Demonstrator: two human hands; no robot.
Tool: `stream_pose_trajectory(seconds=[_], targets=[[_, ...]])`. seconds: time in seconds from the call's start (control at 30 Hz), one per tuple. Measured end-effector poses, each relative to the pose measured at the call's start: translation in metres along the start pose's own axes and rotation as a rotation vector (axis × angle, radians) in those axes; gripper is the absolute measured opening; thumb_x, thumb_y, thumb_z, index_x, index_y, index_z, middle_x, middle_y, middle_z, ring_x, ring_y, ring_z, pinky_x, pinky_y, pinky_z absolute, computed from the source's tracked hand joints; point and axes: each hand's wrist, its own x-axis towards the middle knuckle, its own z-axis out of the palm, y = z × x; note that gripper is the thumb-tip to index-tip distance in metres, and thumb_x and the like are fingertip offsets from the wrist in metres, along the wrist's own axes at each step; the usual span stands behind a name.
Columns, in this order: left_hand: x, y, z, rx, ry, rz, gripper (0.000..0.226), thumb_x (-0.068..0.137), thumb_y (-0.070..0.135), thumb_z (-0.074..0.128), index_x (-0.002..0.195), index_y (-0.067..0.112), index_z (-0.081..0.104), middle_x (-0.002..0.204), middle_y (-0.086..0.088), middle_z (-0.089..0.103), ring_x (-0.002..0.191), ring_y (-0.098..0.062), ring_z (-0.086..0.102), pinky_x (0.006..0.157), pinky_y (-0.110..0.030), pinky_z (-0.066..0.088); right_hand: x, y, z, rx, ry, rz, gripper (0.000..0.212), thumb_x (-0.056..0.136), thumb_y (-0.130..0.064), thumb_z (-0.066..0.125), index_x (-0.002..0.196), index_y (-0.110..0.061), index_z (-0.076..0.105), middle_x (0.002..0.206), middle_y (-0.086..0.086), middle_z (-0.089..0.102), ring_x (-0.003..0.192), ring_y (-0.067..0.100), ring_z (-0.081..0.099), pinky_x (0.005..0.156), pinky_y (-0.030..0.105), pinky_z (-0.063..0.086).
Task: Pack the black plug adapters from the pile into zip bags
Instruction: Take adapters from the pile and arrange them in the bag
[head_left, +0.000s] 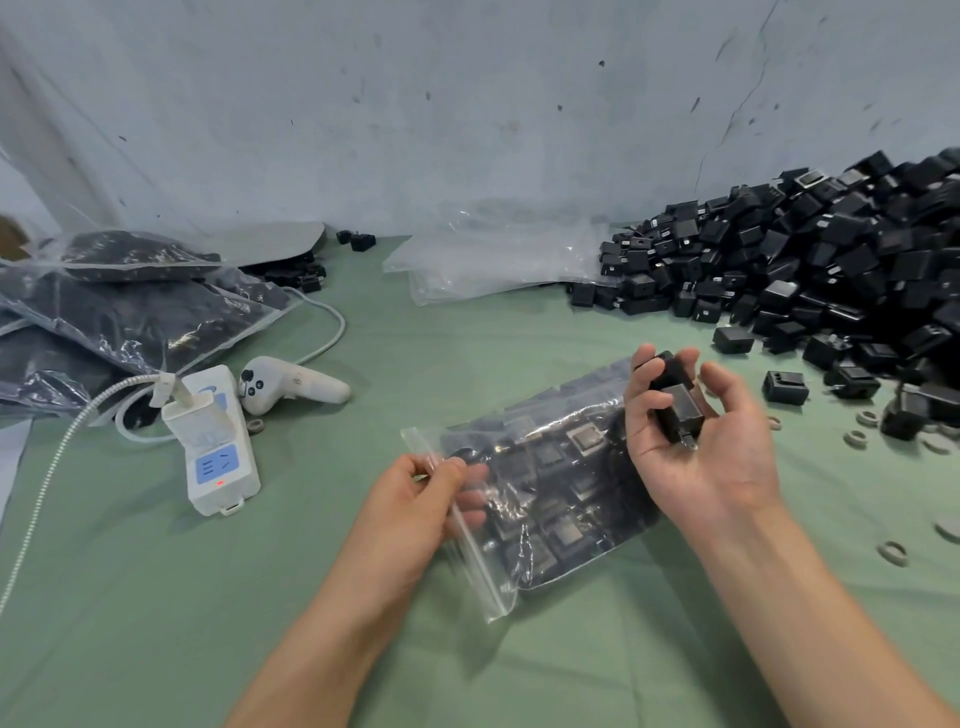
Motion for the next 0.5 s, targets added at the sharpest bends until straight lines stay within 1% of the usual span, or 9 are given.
stream_pose_trajectory(seconds=[0.07,0.17,0.23,0.3,0.37,0.43,0.5], targets=[[0.001,0.002,0.001,-0.055,-0.016,-0.022,0.013,0.101,0.013,0.052,0.104,0.000,0.054,0.099,-0.010,0.077,0.079,-0.017,0.072,0.068,-0.024,0.060,0.000,0.000,0.000,-0.004,-0.001,0.002,0.018,0.096,-0.023,0.054,0.089,-0.014,0.068,0.106,0.012,0.069,0.072,0.018,0.067,0.050,0.020,0.050],[0.002,0.006,0.004,-0.175,-0.068,-0.047,0.012,0.104,0.012,0.046,0.101,0.001,0.050,0.099,-0.015,0.076,0.078,-0.022,0.074,0.063,-0.025,0.059,-0.001,0.001,0.001,-0.002,0.003,0.006,0.017,0.095,-0.023,0.055,0.089,-0.014,0.068,0.106,0.011,0.069,0.072,0.018,0.067,0.050,0.019,0.050],[0.002,0.007,0.006,-0.262,-0.115,-0.074,0.015,0.105,0.012,0.043,0.102,-0.001,0.050,0.100,-0.020,0.075,0.084,-0.028,0.075,0.063,-0.026,0.059,-0.001,0.001,0.001,0.001,0.002,0.010,0.016,0.095,-0.023,0.055,0.091,-0.015,0.067,0.107,0.011,0.069,0.073,0.018,0.067,0.051,0.019,0.050],[0.003,0.009,0.008,-0.360,-0.159,-0.127,0.019,0.104,0.012,0.042,0.101,-0.002,0.054,0.103,-0.027,0.072,0.093,-0.035,0.073,0.066,-0.030,0.060,-0.001,0.003,0.001,-0.005,0.008,0.013,0.015,0.095,-0.023,0.055,0.093,-0.015,0.067,0.107,0.011,0.069,0.073,0.018,0.067,0.051,0.019,0.050],[0.003,0.012,0.009,-0.474,-0.194,-0.198,0.020,0.103,0.012,0.043,0.092,0.001,0.055,0.107,-0.034,0.068,0.099,-0.038,0.072,0.070,-0.036,0.062,-0.002,0.004,0.001,-0.020,0.016,0.013,0.014,0.095,-0.024,0.055,0.094,-0.016,0.067,0.107,0.011,0.069,0.073,0.018,0.068,0.051,0.019,0.050],[0.002,0.014,0.007,-0.563,-0.226,-0.259,0.023,0.102,0.013,0.043,0.083,0.005,0.053,0.112,-0.036,0.066,0.103,-0.040,0.070,0.075,-0.041,0.062,-0.002,0.005,0.002,-0.042,0.024,0.011,0.013,0.094,-0.023,0.056,0.094,-0.015,0.066,0.107,0.012,0.069,0.073,0.018,0.068,0.050,0.019,0.050],[0.002,0.014,0.004,-0.611,-0.244,-0.297,0.021,0.099,0.014,0.046,0.080,0.007,0.051,0.114,-0.036,0.065,0.105,-0.040,0.069,0.079,-0.045,0.061,-0.002,0.004,0.003,-0.069,0.024,0.012,0.011,0.091,-0.020,0.057,0.095,-0.014,0.066,0.107,0.012,0.068,0.072,0.017,0.068,0.050,0.019,0.049]])
